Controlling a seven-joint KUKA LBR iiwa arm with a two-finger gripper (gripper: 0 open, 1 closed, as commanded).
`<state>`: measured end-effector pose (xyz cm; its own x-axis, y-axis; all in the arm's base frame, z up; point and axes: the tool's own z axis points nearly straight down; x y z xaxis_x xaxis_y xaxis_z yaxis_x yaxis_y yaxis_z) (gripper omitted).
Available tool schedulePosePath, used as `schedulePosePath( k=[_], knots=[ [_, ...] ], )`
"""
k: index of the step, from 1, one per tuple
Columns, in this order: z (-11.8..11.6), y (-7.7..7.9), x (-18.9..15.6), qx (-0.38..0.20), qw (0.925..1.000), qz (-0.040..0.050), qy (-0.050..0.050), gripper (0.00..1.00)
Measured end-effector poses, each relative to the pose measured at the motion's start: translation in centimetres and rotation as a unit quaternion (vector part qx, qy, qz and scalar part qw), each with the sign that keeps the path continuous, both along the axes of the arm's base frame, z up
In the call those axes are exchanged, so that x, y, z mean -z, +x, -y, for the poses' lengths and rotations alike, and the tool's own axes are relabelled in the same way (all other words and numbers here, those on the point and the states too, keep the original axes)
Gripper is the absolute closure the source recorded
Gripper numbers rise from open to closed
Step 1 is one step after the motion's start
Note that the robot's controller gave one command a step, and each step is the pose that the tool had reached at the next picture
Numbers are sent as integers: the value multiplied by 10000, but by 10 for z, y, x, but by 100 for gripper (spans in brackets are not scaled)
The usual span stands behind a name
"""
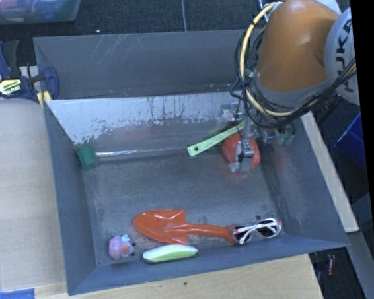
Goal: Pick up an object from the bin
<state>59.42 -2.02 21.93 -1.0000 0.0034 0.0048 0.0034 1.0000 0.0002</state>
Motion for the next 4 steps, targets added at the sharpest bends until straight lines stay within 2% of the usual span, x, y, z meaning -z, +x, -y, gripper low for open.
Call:
schedulePosePath(
  k=[1, 2, 3, 4],
  knots=[
    [0, 2, -5, -2, 10000, 46, -2, 0],
    [29, -40, 76, -381, 9993, 62, -5, 0],
    [67, -63, 65, -833, 9965, 94, -5, 0],
    [72, -113, 99, -1368, 9906, 27, 4, 0]
  ],
)
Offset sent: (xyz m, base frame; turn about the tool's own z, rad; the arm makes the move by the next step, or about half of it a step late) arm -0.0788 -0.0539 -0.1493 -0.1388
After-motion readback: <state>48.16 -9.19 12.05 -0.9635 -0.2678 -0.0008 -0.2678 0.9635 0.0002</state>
